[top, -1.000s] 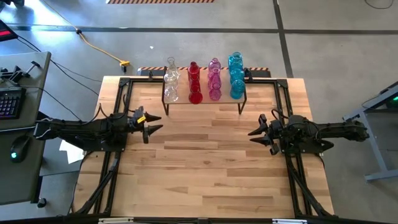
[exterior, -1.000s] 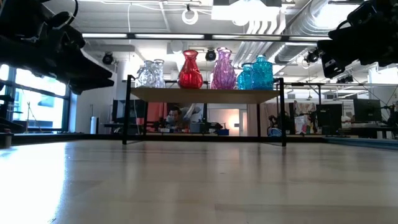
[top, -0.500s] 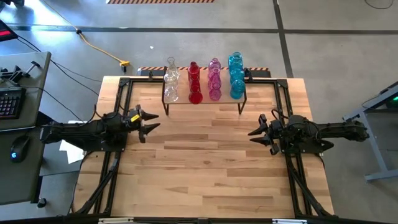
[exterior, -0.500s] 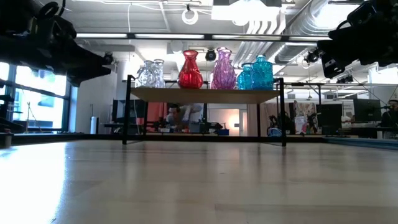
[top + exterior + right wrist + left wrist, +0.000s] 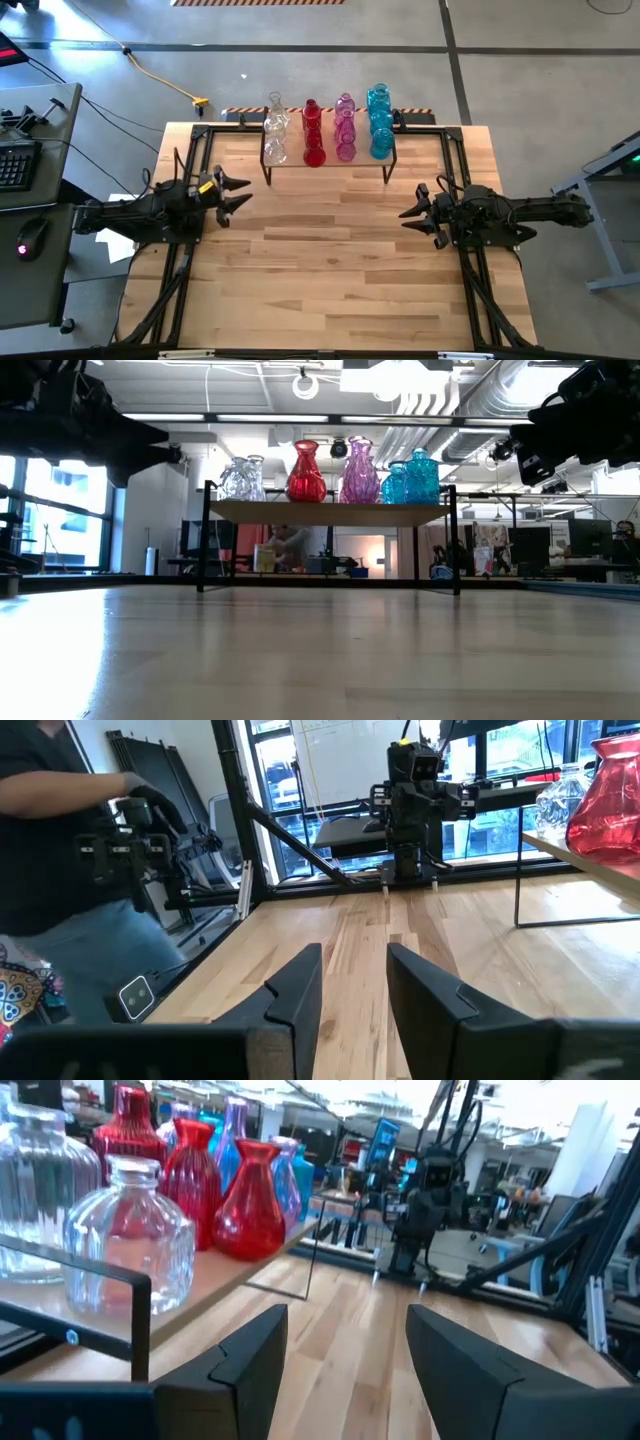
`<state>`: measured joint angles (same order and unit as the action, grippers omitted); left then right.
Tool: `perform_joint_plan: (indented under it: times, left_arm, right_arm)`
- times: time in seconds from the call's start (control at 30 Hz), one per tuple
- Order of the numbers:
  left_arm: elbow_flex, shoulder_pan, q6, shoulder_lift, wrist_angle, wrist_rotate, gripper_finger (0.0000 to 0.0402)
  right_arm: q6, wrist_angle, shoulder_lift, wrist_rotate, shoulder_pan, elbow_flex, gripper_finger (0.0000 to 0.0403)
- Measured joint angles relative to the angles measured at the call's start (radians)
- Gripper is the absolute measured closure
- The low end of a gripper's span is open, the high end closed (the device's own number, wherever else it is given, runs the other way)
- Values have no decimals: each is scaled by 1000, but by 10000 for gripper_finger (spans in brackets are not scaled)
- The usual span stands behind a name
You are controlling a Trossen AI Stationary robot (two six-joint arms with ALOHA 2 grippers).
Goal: Sort vases onto shelf
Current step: Return to Home Position
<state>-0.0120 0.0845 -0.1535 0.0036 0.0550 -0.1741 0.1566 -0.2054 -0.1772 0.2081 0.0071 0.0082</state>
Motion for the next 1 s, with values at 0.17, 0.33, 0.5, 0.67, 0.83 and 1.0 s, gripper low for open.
perform_joint_plan:
  times: [0.17,0.33,0.5,0.67,0.83,1.0]
  left_arm:
    - [0,0,0,1,-12,0,204]
    - [0,0,0,1,-14,0,204]
    - [0,0,0,1,-14,0,204]
    - [0,0,0,1,-14,0,204]
    - [0,0,0,1,-14,0,204]
    - [0,0,0,1,-14,0,204]
  right_arm:
    - [0,1,0,0,0,0,300]
    - [0,3,0,0,0,0,300]
    - [0,3,0,0,0,0,300]
    - [0,3,0,0,0,0,300]
    - [0,3,0,0,0,0,300]
    - [0,3,0,0,0,0,300]
